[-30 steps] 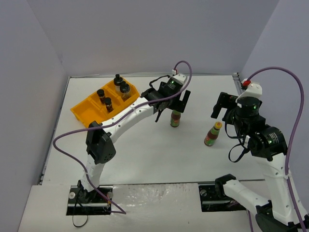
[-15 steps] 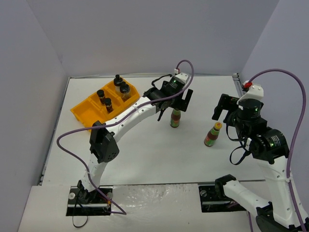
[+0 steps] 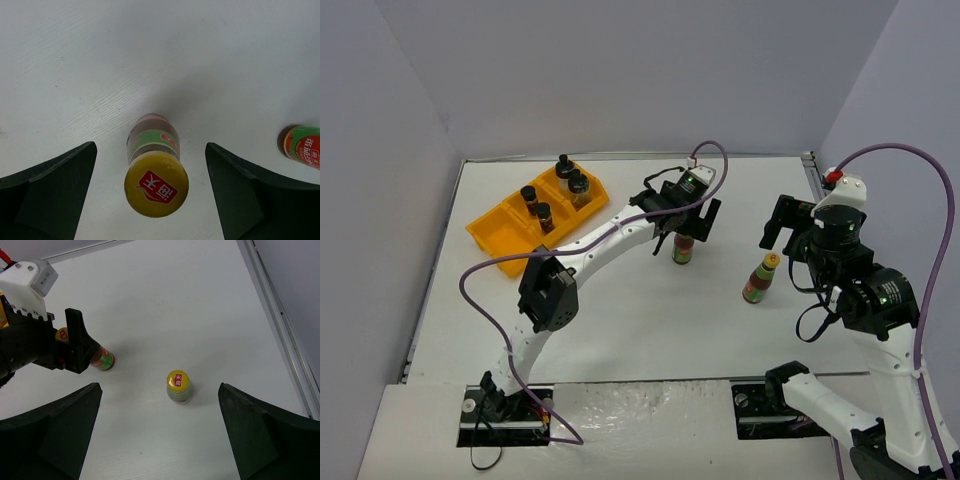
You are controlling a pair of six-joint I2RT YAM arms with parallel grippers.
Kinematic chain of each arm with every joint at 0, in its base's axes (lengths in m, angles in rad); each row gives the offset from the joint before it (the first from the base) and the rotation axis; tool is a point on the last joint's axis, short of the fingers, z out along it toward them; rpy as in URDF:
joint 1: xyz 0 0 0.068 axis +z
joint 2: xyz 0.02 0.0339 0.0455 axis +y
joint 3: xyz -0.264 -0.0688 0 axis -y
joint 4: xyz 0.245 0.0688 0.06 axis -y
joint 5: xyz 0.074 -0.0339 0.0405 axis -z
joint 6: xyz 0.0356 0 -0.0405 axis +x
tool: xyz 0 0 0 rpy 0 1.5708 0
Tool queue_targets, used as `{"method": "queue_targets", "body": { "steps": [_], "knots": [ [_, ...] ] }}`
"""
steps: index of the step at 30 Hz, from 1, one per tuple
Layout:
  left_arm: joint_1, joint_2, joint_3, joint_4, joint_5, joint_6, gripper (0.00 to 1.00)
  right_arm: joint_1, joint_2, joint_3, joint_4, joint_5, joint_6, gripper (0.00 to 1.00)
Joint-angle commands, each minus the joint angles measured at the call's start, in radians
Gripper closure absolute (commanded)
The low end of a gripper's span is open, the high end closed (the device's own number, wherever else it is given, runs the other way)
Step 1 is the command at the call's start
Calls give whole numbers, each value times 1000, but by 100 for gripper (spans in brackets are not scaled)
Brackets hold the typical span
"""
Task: Organize the condiment bottles
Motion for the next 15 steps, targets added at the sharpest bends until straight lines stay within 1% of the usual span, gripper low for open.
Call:
{"method": "queue_targets", "body": {
  "steps": [1,8,15],
  "knots": [
    [1,-48,-7,70,-3,-21,13,-7,-1,-12,25,35,-15,0],
    [1,-63,-75,114,-4,-28,14,-5,-2,-24,29,38,-19,0],
    [3,-115,-201,224,0,-24,17,-6,-3,-24,29,33,-23,0]
  ]
}}
